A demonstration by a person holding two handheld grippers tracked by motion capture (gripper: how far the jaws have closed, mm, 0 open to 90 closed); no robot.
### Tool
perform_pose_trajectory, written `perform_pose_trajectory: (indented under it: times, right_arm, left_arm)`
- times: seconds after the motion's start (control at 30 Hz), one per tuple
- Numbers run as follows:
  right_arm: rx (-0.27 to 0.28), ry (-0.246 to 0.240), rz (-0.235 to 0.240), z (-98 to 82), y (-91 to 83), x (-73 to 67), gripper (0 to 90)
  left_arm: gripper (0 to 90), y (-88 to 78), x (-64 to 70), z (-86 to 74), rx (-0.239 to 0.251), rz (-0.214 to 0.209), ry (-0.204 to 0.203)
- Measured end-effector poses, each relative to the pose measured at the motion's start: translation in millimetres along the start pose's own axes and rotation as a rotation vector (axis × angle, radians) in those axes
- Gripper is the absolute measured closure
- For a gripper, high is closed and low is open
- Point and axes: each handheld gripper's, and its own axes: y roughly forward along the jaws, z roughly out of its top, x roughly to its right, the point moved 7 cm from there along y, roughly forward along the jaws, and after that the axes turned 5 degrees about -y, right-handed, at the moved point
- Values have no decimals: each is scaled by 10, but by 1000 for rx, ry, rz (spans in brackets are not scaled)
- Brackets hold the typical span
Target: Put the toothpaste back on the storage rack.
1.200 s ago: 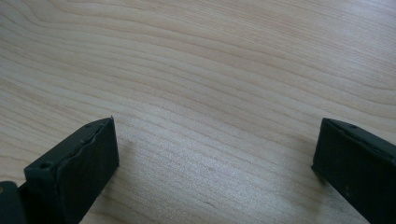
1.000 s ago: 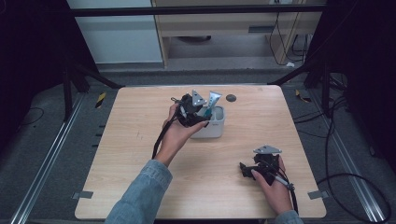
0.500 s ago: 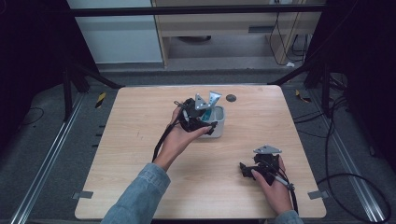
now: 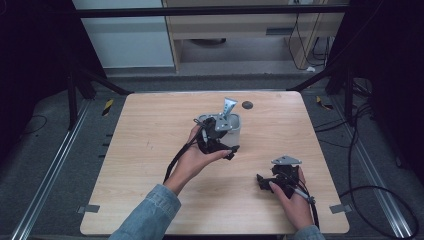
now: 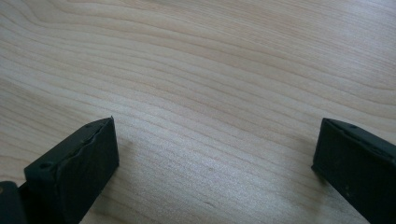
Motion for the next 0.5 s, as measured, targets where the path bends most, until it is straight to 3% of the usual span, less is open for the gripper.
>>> perform_pose_trajectory:
  times: [0.33, 0.5]
  right_arm:
    - [0, 1, 3, 3, 1, -4, 4]
    - [0, 1, 3, 3, 1, -4, 3]
  left_arm:
    - [88, -24, 118, -28, -21, -35, 28]
    - [88, -54, 143, -79, -17, -41, 21]
